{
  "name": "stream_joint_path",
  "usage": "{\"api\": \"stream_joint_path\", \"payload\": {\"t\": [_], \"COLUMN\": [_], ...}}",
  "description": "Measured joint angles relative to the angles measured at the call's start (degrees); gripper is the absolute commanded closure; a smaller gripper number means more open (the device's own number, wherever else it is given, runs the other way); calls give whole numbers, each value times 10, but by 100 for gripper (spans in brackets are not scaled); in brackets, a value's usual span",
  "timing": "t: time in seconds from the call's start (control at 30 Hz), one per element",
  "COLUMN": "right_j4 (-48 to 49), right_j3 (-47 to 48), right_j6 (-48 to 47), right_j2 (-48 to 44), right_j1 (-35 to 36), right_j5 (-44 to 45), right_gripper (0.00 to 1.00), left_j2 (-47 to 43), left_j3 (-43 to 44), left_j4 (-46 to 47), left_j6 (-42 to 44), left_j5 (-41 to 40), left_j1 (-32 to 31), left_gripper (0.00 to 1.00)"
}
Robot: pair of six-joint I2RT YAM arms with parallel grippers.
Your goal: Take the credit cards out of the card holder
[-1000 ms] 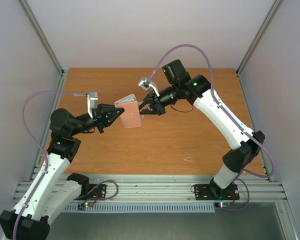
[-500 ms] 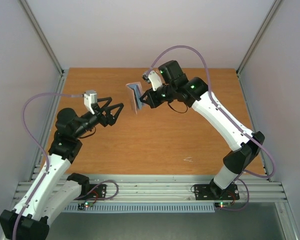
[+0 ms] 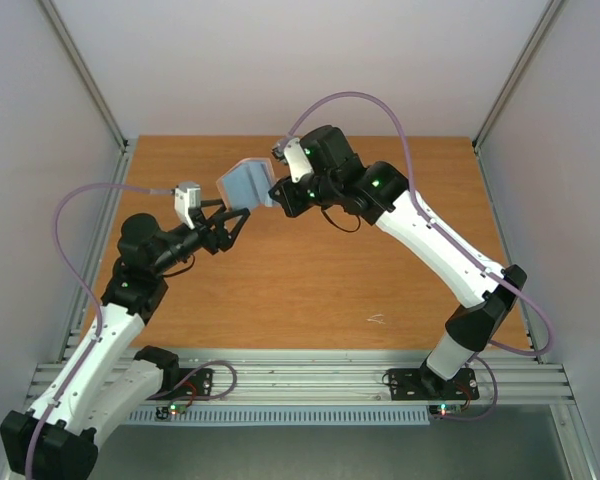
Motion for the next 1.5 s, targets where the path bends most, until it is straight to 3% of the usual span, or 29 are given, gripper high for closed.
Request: {"api": "stream_joint_path", "payload": {"t": [0.13, 0.37, 0.6, 0.67, 0.73, 0.83, 0.9, 0.97, 1.27, 1.33, 1.37, 1.47, 1.5], "right_j4": [22, 47, 52, 51, 50, 49, 47, 47, 92, 96, 98, 98, 98], "right_j3": [-5, -27, -42, -42, -42, -42, -42, -42, -43, -43, -43, -43, -43], "right_j6": [-2, -9, -29, -37, -43, -52, -53, -50, -42, -39, -39, -36, -33], "right_j2": [-2, -23, -41, -42, -42, -42, -41, -40, -23, -17, -14, -6, -5], "right_j1": [0, -24, -65, -66, -67, -72, -73, -72, -44, -36, -33, -24, -23], "right_j5": [-26, -112, -219, -242, -256, -273, -288, -300, -287, -267, -255, -217, -202], "right_gripper": [99, 99, 99, 99, 98, 61, 43, 33, 14, 24, 38, 97, 99], "left_j2": [-3, -12, -21, -22, -24, -24, -24, -24, -24, -24, -24, -24, -24], "left_j3": [-2, -9, -9, -9, -9, -9, -9, -9, -8, -7, -7, -7, -7], "left_j4": [4, 34, 61, 66, 70, 74, 72, 65, 30, 18, 13, 4, 4], "left_j6": [-10, -43, -61, -65, -71, -71, -70, -66, -31, -22, -18, -8, -8], "left_j5": [-12, 5, 42, 57, 71, 85, 89, 93, 99, 96, 94, 92, 92], "left_j1": [3, 13, 41, 46, 48, 52, 52, 52, 50, 49, 50, 49, 49], "left_gripper": [54, 73, 86, 98, 100, 100, 100, 100, 100, 100, 100, 100, 100]}}
